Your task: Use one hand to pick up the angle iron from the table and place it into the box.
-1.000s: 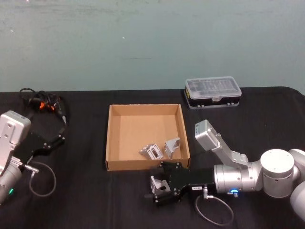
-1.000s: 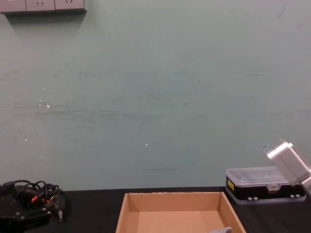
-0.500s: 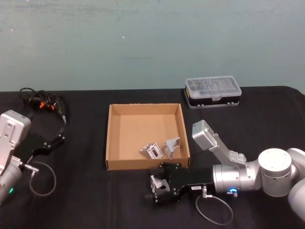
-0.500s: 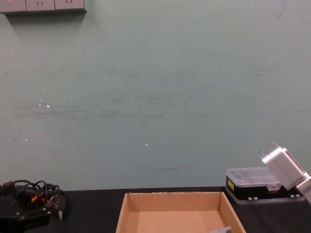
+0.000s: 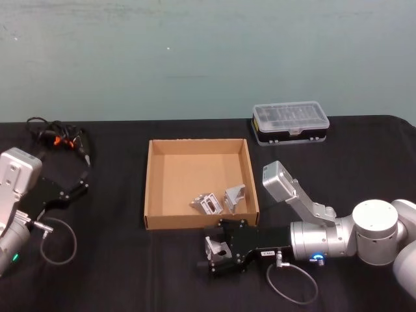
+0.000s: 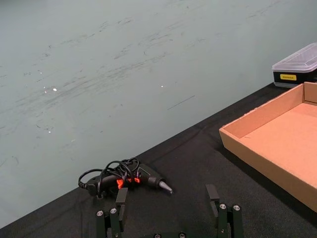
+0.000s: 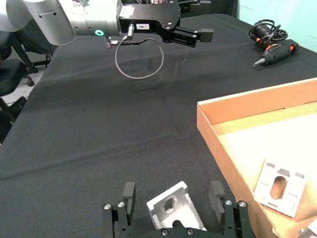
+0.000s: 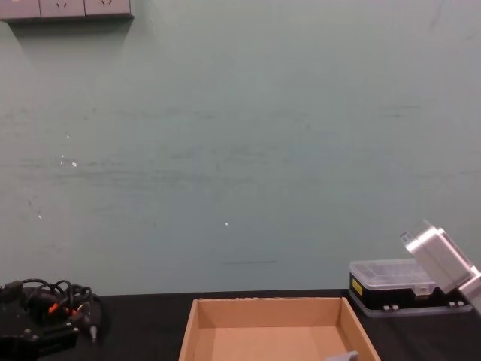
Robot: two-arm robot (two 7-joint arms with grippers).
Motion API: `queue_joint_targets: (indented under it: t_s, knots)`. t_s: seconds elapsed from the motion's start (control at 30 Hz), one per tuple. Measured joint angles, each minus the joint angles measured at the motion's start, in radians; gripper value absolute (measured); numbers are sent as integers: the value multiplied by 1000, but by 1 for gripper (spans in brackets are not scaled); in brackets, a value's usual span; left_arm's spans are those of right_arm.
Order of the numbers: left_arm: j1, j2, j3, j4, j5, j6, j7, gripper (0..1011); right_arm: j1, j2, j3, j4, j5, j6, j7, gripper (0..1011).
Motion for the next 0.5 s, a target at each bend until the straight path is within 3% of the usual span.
queue_joint_targets:
  t_s: [0.5]
  knots:
    - [0, 0, 0, 0, 0, 0, 0, 1000, -1, 1, 1, -1, 1, -1, 0, 565]
